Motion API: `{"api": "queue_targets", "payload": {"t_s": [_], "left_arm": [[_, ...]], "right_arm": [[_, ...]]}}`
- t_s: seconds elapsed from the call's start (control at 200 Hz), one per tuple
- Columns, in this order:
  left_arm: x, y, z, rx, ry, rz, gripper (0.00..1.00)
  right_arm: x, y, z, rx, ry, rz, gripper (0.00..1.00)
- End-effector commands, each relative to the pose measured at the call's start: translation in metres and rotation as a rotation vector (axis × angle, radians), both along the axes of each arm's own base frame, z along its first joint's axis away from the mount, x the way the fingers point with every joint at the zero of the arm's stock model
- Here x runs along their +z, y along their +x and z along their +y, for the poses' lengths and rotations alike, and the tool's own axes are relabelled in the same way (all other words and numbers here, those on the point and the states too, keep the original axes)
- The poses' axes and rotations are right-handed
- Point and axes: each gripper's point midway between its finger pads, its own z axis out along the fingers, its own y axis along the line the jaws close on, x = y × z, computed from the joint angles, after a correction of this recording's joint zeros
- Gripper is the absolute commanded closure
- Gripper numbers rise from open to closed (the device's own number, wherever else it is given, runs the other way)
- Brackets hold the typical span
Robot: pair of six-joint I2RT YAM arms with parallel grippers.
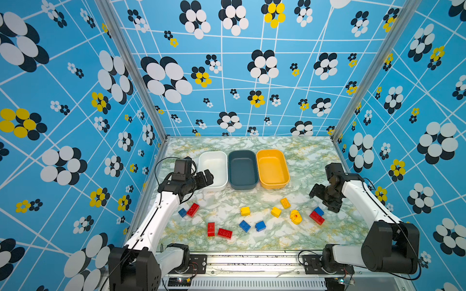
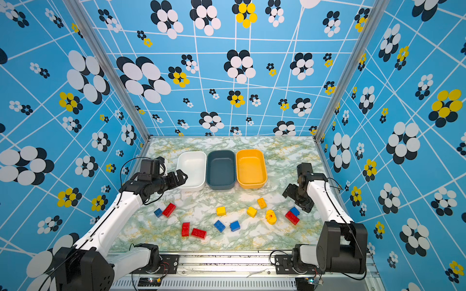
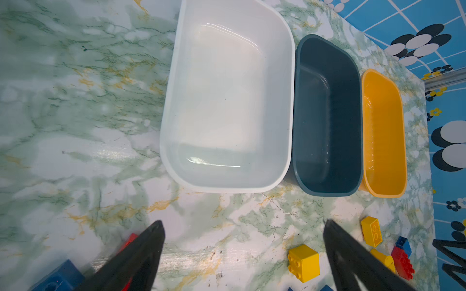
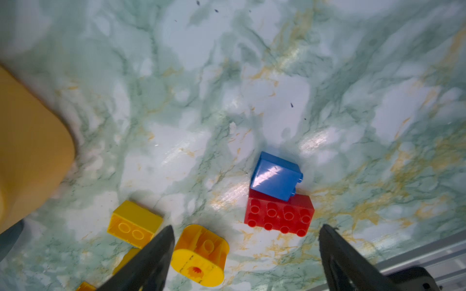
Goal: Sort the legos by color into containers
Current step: 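Grasp the blue brick stacked on the red brick with the right gripper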
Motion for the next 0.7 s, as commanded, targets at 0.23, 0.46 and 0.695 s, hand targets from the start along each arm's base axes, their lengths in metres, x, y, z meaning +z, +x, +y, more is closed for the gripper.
{"api": "queue_targets", "payload": {"t_s": [0.23, 0.46, 0.695], "left_arm": [[-0.001, -0.011, -0.005, -0.025, 0.000, 0.011, 0.01], [-0.001, -0.011, -0.005, -0.020, -0.002, 0.015, 0.01], [0.002, -0.012, 0.001, 0.005, 0.020, 0.012, 0.01]], "right_arm": [[-0.030, -0.012, -0.008, -0.160, -0.015, 0.001, 0.10], [-0.042, -0.009, -0.015, -0.197, -0.036, -0.015, 0.14], [-0.052, -0.003, -0.015, -0.168, -0.036, 0.004, 0.28]]}}
